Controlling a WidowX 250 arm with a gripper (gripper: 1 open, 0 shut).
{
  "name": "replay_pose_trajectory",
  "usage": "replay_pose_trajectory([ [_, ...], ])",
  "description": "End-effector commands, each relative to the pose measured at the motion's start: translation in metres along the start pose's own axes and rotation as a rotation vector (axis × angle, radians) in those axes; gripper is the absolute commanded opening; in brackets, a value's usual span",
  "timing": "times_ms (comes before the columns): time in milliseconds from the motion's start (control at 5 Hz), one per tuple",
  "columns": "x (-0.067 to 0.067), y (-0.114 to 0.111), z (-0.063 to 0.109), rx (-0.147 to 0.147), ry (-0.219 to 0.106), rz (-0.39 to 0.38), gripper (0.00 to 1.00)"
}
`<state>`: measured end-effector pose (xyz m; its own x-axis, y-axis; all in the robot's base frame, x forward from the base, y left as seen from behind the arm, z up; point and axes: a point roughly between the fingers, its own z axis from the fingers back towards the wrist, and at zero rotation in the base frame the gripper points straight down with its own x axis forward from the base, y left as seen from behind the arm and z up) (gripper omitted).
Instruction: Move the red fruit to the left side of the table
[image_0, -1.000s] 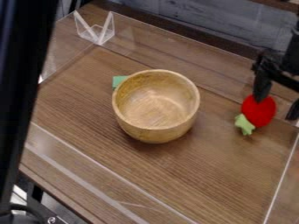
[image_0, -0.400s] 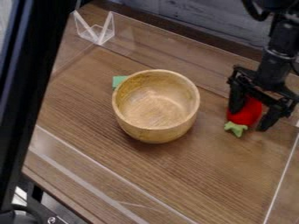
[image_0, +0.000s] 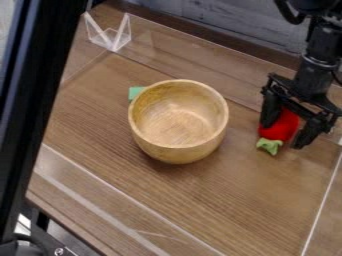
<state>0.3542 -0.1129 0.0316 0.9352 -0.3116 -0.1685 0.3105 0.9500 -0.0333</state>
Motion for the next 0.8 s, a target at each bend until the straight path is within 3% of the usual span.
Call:
replay_pose_trajectory([
  [0, 0.0096, -0.0188, 0.0027, -0.001, -0.066, -0.074, 1.00],
  [200, 0.0134, -0.0268, -0.0026, 0.000, -0.086, -0.098, 1.00],
  [600, 0.0169, -0.0210, 0.0044, 0.000, -0.128, -0.099, 1.00],
])
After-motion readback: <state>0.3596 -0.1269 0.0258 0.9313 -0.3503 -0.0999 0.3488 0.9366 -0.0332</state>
